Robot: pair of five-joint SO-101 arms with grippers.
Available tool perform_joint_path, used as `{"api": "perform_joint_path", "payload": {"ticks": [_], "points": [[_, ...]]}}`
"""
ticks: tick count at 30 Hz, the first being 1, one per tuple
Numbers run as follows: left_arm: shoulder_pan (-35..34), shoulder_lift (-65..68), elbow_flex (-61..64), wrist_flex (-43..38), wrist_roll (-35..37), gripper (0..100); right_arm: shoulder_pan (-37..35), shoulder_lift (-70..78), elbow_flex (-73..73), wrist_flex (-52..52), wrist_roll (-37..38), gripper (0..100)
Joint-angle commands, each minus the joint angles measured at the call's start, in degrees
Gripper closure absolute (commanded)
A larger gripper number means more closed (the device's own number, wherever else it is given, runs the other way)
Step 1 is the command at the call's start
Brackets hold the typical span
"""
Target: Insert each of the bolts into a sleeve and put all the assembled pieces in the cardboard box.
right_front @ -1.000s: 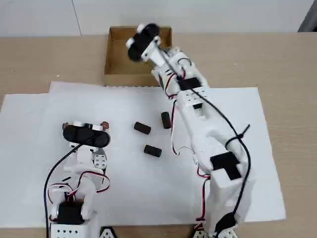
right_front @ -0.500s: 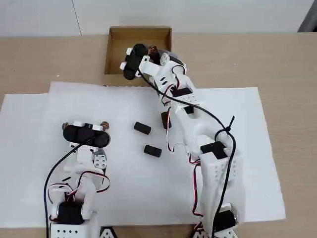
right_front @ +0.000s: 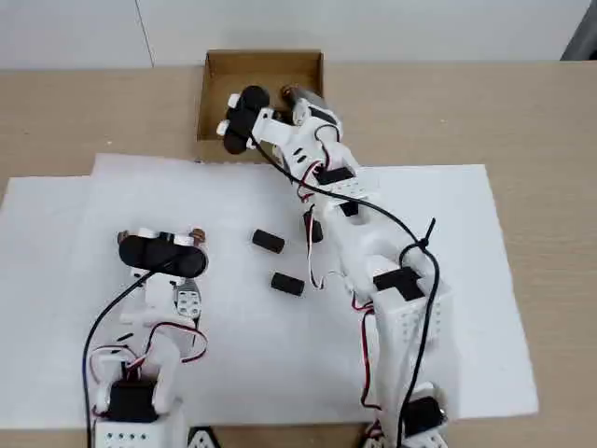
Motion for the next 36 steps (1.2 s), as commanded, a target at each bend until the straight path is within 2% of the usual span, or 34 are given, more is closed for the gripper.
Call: {"api": "perform_joint_path", "payload": {"ticks": [1, 11, 15, 17, 20, 25, 36], "points": [[-0.09, -0.62, -0.22, -0.35, -0.18, 99, -0.22, -0.66, -2.73, -1.10, 0.09, 87.9], [-0.09, -0.62, -0.22, -0.35, -0.18, 99, -0.22, -0.75, -2.73, -1.10, 0.09, 89.0], [-0.18, -0.62, -0.22, -0.35, -0.18, 99, -0.22, -1.19, -2.73, -1.10, 0.09, 99.8], [-0.18, -0.62, -0.22, -0.35, -0.18, 99, 0.04, -3.30, -2.46, 0.13, 0.09, 98.6], [-0.18, -0.62, -0.22, -0.35, -0.18, 99, -0.04, -8.13, -2.46, 7.78, -0.62, 99.5], [-0.18, -0.62, -0.22, -0.35, -0.18, 99, -0.04, -17.27, -2.55, 21.23, -10.73, 99.5], [-0.18, -0.62, -0.22, -0.35, -0.18, 99, 0.22, -31.52, -2.55, 46.90, -23.56, 99.5]]}}
